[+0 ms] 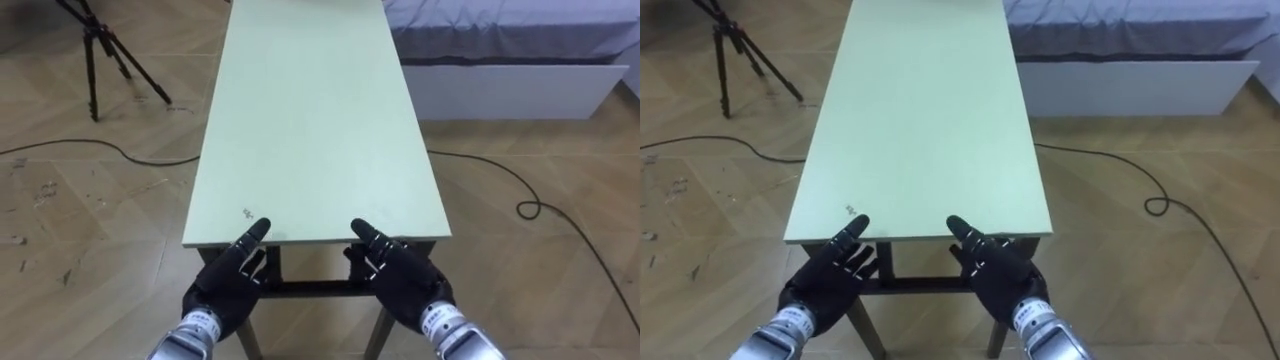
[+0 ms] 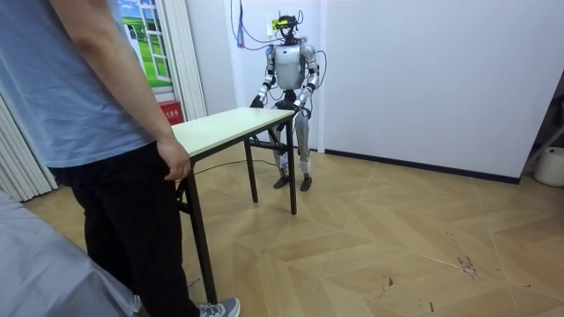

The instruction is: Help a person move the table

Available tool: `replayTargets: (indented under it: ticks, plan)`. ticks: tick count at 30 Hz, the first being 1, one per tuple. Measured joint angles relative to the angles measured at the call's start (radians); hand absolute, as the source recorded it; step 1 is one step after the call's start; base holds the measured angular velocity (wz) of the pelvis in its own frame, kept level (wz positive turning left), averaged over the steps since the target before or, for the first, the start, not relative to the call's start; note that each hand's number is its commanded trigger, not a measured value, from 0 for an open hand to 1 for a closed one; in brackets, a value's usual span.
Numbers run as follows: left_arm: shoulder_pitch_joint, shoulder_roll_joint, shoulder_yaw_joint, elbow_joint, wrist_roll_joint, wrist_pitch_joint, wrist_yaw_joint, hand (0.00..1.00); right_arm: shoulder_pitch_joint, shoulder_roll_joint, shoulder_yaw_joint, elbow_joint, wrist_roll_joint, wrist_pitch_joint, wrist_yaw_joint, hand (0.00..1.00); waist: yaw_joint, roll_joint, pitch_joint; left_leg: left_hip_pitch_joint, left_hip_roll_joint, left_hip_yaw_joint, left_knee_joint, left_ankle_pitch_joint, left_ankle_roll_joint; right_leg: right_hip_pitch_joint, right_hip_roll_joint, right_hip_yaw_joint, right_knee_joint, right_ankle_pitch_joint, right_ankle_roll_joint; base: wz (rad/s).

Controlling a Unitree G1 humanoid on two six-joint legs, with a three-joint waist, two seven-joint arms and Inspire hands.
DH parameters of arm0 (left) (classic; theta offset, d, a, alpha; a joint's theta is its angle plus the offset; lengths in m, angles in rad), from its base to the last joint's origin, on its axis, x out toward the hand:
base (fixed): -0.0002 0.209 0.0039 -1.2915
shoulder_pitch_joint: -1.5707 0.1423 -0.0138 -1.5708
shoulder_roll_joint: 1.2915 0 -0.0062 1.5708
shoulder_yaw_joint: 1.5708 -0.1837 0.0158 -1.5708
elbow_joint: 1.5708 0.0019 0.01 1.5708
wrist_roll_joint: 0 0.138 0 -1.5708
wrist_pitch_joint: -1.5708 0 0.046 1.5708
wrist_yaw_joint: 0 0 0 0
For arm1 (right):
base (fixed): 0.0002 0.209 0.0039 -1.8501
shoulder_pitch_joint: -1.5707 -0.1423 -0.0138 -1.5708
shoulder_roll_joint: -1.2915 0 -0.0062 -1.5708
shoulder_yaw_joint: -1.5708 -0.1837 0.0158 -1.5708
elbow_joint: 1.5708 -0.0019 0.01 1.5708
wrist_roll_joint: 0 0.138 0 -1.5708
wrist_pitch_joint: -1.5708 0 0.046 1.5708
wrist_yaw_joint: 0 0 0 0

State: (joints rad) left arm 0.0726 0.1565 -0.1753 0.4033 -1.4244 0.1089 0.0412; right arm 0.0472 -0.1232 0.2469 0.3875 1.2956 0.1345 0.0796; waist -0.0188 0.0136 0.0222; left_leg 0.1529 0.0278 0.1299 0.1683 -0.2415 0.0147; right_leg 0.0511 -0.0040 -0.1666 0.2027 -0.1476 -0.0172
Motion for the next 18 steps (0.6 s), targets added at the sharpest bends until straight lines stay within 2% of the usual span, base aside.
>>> replayTargets:
  ticks: [3,10,12,18]
  plan:
    - [-0.019,-0.015,0.014,0.030,-0.001,0.001,0.017,0.00,-0.023,-0.002,-0.008,0.016,0.004,-0.002,-0.027,0.00,-0.001,0.000,0.0001,0.000,0.000,0.000,0.002,0.000,0.000,0.000,0.001,0.002,0.001,0.001,-0.001,0.00]
    - [-0.034,-0.018,0.024,0.053,-0.001,0.018,0.029,0.00,-0.034,-0.001,-0.013,0.016,0.005,-0.001,-0.049,0.00,0.001,0.000,0.0002,0.000,0.000,0.000,0.003,0.000,0.000,-0.001,0.004,0.002,0.001,0.001,-0.002,0.00]
    - [-0.039,-0.026,0.037,0.062,-0.001,0.026,0.030,0.00,-0.038,0.001,-0.013,0.016,0.010,-0.001,-0.058,0.00,0.000,0.000,0.0002,-0.001,-0.001,0.000,0.003,0.000,0.000,-0.001,0.005,0.001,0.000,0.001,-0.002,0.00]
    - [-0.063,-0.028,0.053,0.065,-0.066,0.039,0.045,0.00,-0.044,0.014,-0.030,0.017,0.148,-0.001,-0.060,0.00,-0.003,0.002,-0.0007,-0.023,-0.002,0.001,0.012,0.000,0.000,-0.021,0.004,0.010,0.002,0.003,-0.004,0.00]
